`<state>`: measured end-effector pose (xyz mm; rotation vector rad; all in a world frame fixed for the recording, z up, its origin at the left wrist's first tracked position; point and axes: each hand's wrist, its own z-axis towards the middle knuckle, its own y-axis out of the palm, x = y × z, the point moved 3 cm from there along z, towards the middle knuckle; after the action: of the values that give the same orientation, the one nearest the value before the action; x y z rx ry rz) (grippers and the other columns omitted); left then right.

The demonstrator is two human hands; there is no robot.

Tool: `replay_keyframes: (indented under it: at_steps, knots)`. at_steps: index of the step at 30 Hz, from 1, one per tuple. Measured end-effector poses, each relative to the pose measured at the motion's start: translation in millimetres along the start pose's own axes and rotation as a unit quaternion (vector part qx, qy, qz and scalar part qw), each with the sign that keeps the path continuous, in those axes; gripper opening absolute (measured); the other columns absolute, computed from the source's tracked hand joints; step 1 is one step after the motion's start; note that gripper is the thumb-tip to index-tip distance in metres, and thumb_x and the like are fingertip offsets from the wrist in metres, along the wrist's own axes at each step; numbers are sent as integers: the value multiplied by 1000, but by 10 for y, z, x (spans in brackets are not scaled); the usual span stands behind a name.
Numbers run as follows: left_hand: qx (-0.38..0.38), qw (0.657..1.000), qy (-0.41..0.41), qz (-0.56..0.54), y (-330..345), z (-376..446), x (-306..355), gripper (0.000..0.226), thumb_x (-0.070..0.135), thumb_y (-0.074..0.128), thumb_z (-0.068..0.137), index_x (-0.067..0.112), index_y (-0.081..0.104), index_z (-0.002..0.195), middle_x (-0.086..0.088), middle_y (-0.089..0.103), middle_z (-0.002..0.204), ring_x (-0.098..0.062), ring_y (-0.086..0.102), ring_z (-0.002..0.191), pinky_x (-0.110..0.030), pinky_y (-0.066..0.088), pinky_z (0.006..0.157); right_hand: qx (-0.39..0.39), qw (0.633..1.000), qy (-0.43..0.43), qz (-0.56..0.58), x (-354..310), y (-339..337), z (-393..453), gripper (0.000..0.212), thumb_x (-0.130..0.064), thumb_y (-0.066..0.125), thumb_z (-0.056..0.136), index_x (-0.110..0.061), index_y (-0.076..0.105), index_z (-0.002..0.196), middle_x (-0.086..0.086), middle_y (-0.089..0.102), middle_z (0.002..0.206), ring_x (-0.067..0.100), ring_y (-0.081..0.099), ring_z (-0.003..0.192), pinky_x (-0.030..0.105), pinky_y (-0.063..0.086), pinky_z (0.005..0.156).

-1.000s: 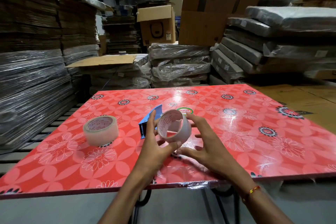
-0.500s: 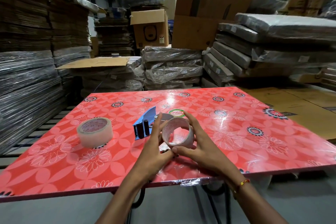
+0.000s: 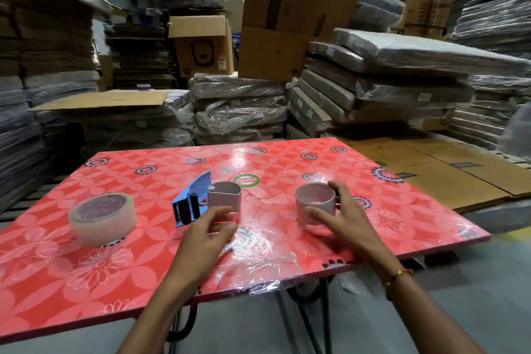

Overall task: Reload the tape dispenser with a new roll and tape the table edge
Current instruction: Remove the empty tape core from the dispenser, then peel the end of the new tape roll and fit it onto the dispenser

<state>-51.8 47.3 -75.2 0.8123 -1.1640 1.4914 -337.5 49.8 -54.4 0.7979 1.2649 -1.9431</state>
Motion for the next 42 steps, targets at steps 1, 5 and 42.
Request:
replay_keyframes:
  at_steps: [1,5,42]
  knots:
    - [3,1000,0,-5,-2,5,-7,22,7,66,93,18,67,112,-1,73,110,-12,68,90,-10,53,68,15,1000,13,-8,75,-98,18,78,-27,83,82,-11,41,146,-5,53,124,13,55,112,21,44,92]
    - [0,1000,13,8,-19,27,-39,19,9,67,93,23,70,106,3,76,102,-9,71,92,-14,52,75,58,997,52,-24,371,-350,70,82,-29,84,81,-11,39,148,6,57,139,24,58,124,42,49,106]
    - [274,956,-5,107,-1322,-466,-7,40,14,67,93,22,55,130,3,61,120,-12,60,108,-5,46,79,-126,965,-230,-12,-775,1402,-338,10,-22,71,93,-25,69,102,-16,67,98,-4,62,88,7,43,75]
